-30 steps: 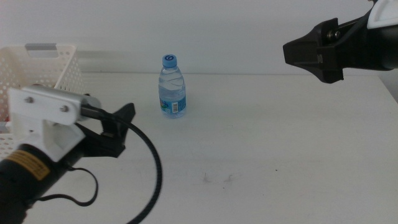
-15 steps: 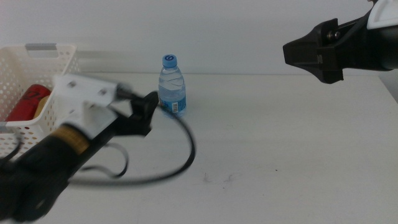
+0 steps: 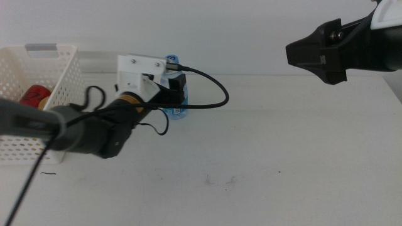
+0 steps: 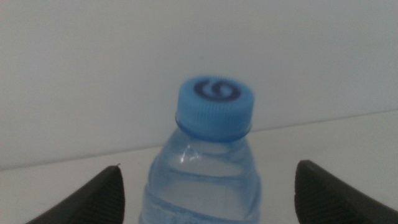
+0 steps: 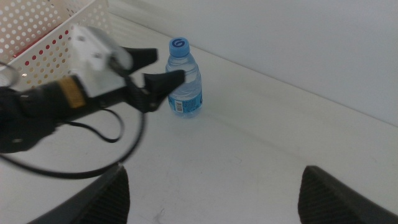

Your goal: Use arms to grab the bottles and put them into the dustbin to the left of the table.

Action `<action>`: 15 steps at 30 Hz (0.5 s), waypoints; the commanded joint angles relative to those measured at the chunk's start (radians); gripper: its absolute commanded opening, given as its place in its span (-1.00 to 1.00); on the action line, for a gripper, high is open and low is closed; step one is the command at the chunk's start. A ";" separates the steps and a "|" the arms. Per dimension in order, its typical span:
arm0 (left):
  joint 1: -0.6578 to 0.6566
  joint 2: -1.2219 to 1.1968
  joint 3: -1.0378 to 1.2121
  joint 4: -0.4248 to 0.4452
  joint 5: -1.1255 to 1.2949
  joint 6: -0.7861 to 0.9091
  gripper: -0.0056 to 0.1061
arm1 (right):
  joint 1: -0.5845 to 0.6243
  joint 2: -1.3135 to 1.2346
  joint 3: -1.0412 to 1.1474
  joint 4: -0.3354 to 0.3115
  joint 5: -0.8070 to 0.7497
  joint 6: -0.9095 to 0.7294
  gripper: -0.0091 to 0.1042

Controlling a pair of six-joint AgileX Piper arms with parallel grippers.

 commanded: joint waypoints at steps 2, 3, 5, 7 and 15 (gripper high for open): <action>0.004 0.106 -0.086 -0.012 -0.011 -0.003 0.78 | 0.000 -0.005 0.002 -0.003 -0.005 -0.009 0.72; 0.004 0.135 -0.106 -0.012 -0.016 -0.003 0.78 | 0.000 -0.005 0.002 -0.003 -0.005 -0.009 0.72; 0.004 0.185 -0.143 -0.012 -0.020 -0.003 0.78 | 0.000 -0.005 0.002 -0.003 -0.005 -0.009 0.72; 0.004 0.229 -0.173 -0.012 -0.020 -0.003 0.78 | 0.000 -0.005 0.002 -0.003 -0.005 -0.009 0.72; 0.009 0.358 -0.295 -0.023 -0.024 -0.001 0.76 | 0.000 -0.005 0.002 -0.003 -0.005 -0.009 0.72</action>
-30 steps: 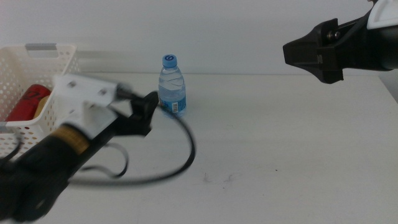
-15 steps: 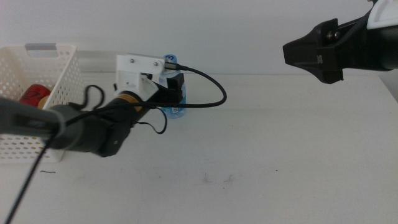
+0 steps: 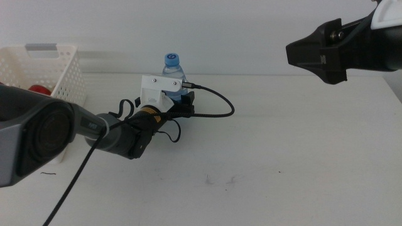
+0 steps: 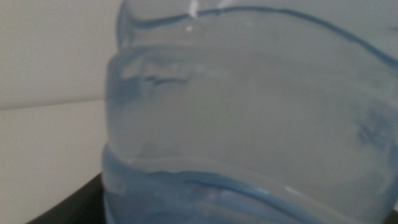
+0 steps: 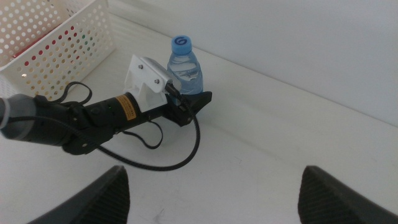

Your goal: Use arms to grab the bottles and put them into the dustbin to the left of the table.

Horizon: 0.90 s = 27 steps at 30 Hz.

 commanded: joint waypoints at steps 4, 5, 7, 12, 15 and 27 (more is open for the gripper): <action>0.005 -0.004 -0.033 -0.042 0.002 0.043 0.47 | 0.000 -0.005 0.002 -0.003 -0.005 -0.009 0.72; 0.005 -0.020 -0.031 -0.047 0.030 0.043 0.34 | 0.000 -0.005 0.002 -0.003 -0.005 -0.009 0.72; 0.005 -0.063 -0.024 -0.065 0.117 0.048 0.11 | 0.000 -0.005 0.002 -0.003 -0.005 -0.009 0.72; 0.005 -0.213 0.001 -0.067 0.446 0.047 -0.47 | 0.000 -0.005 0.002 -0.003 -0.005 -0.009 0.72; 0.003 -0.308 0.001 -0.067 0.662 0.025 -0.75 | 0.000 -0.005 0.002 -0.003 -0.005 -0.009 0.72; 0.139 -0.694 -0.160 -0.193 1.504 0.205 -0.93 | 0.000 -0.005 0.002 -0.003 -0.005 -0.004 0.72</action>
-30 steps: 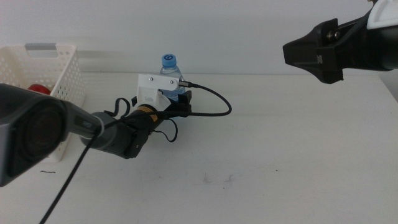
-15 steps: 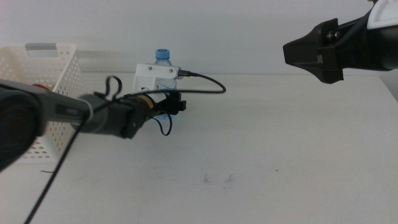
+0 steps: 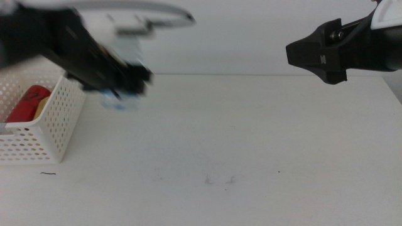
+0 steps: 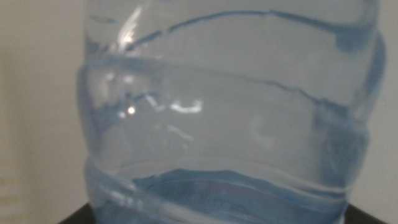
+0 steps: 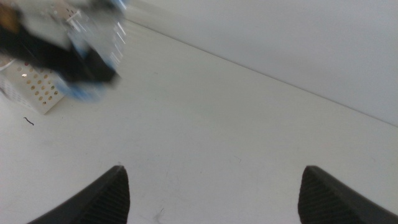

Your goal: Use arms to grab the bottles and put them into the dustbin to the left of the table.

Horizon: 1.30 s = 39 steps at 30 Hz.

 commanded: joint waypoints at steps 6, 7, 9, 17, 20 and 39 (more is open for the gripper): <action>0.326 -0.027 -0.331 -0.042 0.309 0.132 -0.93 | 0.000 -0.005 0.002 -0.003 -0.005 -0.004 0.72; 0.361 -0.017 -0.355 -0.045 0.327 0.156 -0.93 | 0.000 -0.005 0.002 -0.003 -0.005 -0.004 0.72; 0.415 0.003 -0.367 -0.045 0.308 0.207 -0.93 | 0.000 -0.005 0.002 -0.003 -0.005 -0.004 0.72; 0.535 0.119 -0.325 -0.036 0.300 0.255 -0.93 | 0.000 -0.005 0.002 -0.003 -0.005 -0.004 0.72; 0.541 0.173 -0.324 -0.043 0.310 0.324 -0.93 | 0.000 -0.005 0.002 -0.003 -0.005 -0.004 0.72; 0.539 0.246 -0.338 -0.124 0.329 0.370 0.78 | 0.000 -0.005 0.002 -0.003 -0.005 -0.004 0.72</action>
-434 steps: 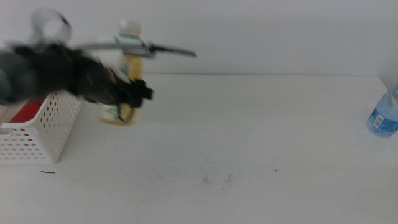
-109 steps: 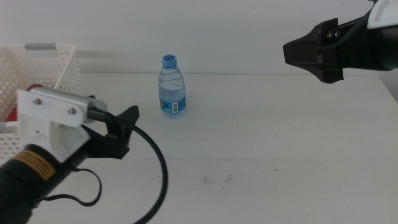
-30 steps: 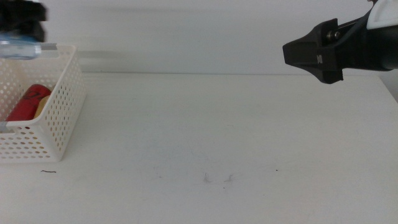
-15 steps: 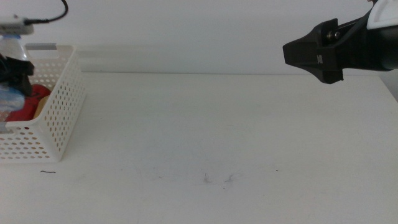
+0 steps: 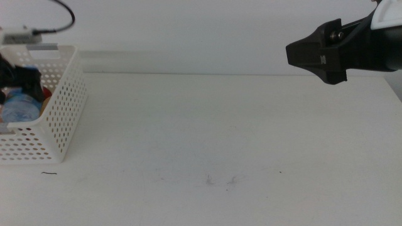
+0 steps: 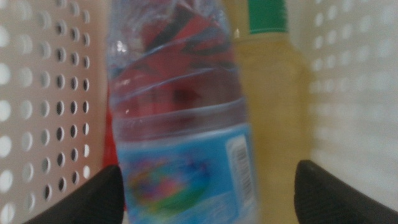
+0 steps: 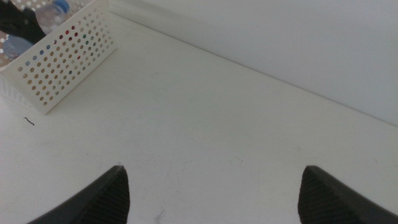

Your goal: Use arms to grab the bottles and put them into the dustbin to the left of the table.

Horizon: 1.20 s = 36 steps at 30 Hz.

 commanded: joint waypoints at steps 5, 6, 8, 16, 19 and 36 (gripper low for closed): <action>-0.044 -0.248 0.019 -0.053 0.061 -0.026 0.78 | 0.000 -0.005 0.002 -0.003 -0.005 -0.004 0.72; -0.062 -0.302 0.040 -0.053 0.051 -0.026 0.78 | 0.000 -0.005 0.002 -0.003 -0.005 -0.004 0.72; -0.099 -0.423 0.090 -0.069 0.014 -0.024 0.78 | 0.000 -0.005 0.002 -0.003 -0.005 -0.004 0.72; -0.433 -0.923 0.342 -0.099 -0.234 -0.031 0.78 | 0.000 -0.005 0.002 -0.003 -0.005 -0.004 0.72; -0.514 -1.052 0.417 -0.014 -0.310 -0.099 0.78 | 0.000 -0.005 0.002 -0.003 -0.005 -0.004 0.72; -0.527 -1.155 0.479 0.111 -0.342 -0.229 0.78 | 0.000 -0.005 0.002 -0.003 -0.005 -0.004 0.72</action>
